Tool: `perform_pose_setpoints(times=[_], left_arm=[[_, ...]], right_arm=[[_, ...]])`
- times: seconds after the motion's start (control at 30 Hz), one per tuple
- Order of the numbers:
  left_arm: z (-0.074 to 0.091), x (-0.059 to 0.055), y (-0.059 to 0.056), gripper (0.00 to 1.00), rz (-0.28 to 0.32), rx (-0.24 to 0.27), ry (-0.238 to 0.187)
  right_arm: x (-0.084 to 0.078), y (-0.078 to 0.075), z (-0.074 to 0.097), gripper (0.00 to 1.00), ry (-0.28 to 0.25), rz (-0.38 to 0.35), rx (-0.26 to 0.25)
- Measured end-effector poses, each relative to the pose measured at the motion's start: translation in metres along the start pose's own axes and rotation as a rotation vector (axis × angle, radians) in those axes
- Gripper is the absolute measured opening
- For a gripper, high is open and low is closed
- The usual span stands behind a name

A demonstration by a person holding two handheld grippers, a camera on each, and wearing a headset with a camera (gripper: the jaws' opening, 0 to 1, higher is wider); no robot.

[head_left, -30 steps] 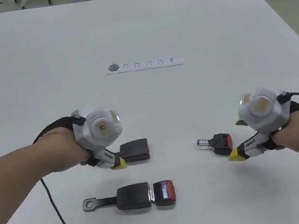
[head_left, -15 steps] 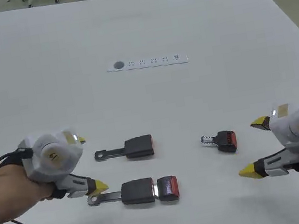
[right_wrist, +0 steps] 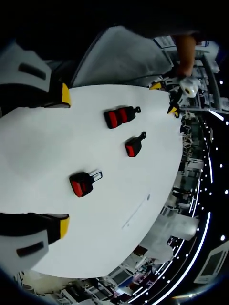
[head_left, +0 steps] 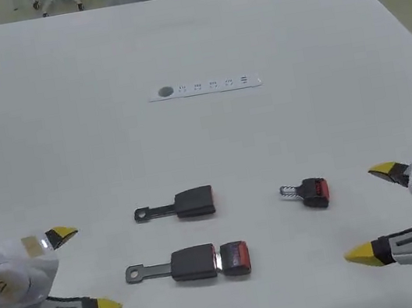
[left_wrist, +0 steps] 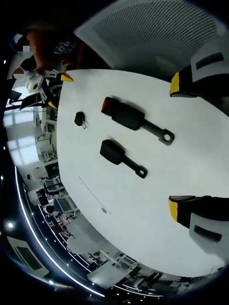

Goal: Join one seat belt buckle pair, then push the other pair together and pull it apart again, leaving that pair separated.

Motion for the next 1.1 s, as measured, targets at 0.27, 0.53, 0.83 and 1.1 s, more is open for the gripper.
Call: perform_pose_setpoints(times=[0.27, 0.53, 0.83, 1.1], left_arm=[[0.005, -0.003, 0.0, 1.0, 0.018, 0.028, -0.025], [0.002, -0.006, -0.007, 1.0, 0.003, 0.025, -0.003], [0.007, -0.006, -0.002, 0.9, -0.03, 0.084, -0.073], [0.005, -0.024, -0.009, 1.0, 0.02, 0.048, -0.051]], right_arm=[[0.003, 0.007, 0.012, 1.0, -0.016, 0.002, -0.043], [0.002, 0.009, 0.014, 1.0, -0.021, -0.005, -0.069], [0.0, 0.012, 0.012, 1.0, -0.042, -0.034, -0.076], [0.001, 0.013, 0.013, 1.0, -0.047, -0.027, -0.077]])
Point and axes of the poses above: the centre of the closed fingertips' face, and the gripper's own axes: z roughly backward along the fingers, y roughly to its left, x roughly out of its top, the point moved 6 cm from there along z, roughly backward along the fingers, and after that the axes turned 3 degrees about x, right-handed, at the moved point
